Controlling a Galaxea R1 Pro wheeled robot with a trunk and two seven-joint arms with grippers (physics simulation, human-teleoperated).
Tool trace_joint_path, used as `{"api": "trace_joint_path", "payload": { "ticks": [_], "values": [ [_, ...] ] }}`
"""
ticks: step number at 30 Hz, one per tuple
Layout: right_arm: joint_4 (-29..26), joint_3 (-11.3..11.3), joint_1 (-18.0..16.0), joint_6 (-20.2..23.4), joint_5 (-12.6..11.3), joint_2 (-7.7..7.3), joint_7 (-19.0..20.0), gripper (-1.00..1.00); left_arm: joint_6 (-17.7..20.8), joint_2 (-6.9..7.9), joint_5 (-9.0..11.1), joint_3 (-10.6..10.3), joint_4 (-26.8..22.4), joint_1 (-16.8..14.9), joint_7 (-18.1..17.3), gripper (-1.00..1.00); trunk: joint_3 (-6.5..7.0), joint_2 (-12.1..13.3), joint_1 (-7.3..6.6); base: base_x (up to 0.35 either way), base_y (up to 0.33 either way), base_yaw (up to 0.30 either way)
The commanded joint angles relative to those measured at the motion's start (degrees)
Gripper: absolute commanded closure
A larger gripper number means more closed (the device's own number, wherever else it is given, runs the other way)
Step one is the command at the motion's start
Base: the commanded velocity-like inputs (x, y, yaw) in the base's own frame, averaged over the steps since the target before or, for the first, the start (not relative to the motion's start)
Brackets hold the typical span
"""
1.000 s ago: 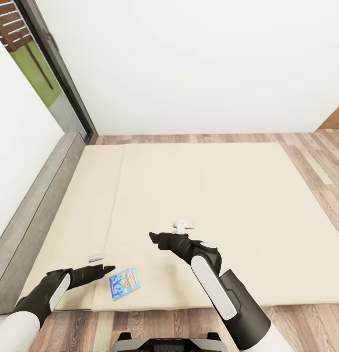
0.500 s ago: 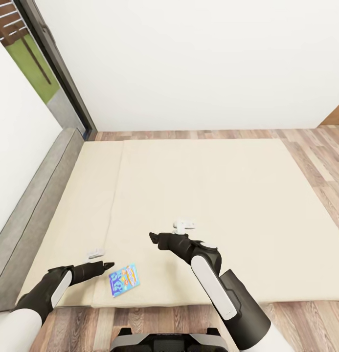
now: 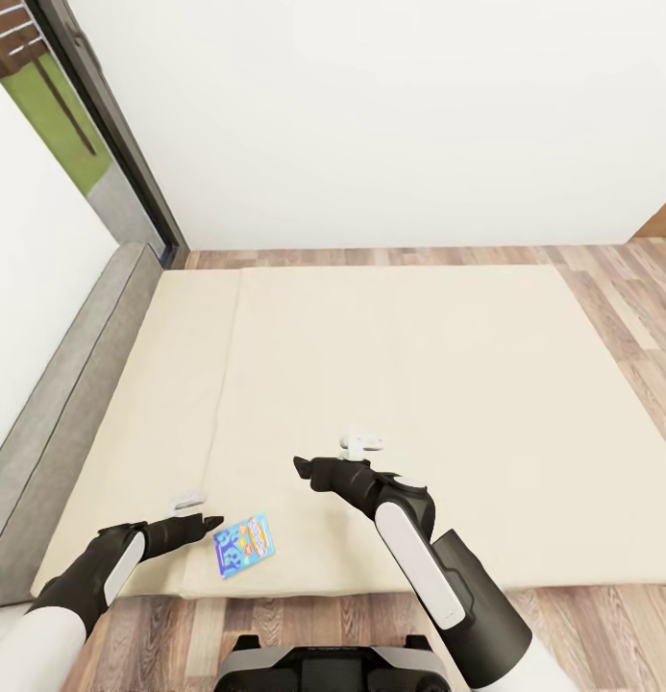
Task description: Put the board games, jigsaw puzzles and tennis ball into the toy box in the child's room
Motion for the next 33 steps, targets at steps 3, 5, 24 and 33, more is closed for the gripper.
{"api": "trace_joint_path", "payload": {
  "ticks": [3, 5, 24, 33],
  "values": [
    [-0.1, 0.0, 0.0, 0.1, -0.6, 0.00, -0.6, -1.00, 0.2, -0.22, 0.4, 0.1, -0.1, 0.0, 0.0, -1.00, -0.36, -0.1, 0.03, 0.000, 0.000, 0.000],
    [-0.1, 0.0, 0.0, 0.1, -0.6, 0.00, -0.6, -1.00, -0.4, -0.37, 0.3, 0.0, -0.1, 0.0, 0.0, -1.00, -0.55, -0.1, 0.03, 0.000, 0.000, 0.000],
    [-0.1, 0.0, 0.0, 0.1, -0.6, 0.00, -0.5, -1.00, -2.5, -1.96, 0.6, -0.1, -0.4, -0.1, -0.6, -1.00, -2.34, -0.1, 0.03, 0.000, 0.000, 0.000],
    [-0.1, 0.1, 0.0, 0.1, -0.6, 0.00, -0.6, -1.00, -2.8, -2.89, 0.5, 0.1, -0.2, -0.1, -0.5, -1.00, -3.18, -0.1, 0.03, 0.000, 0.000, 0.000]
  ]
}}
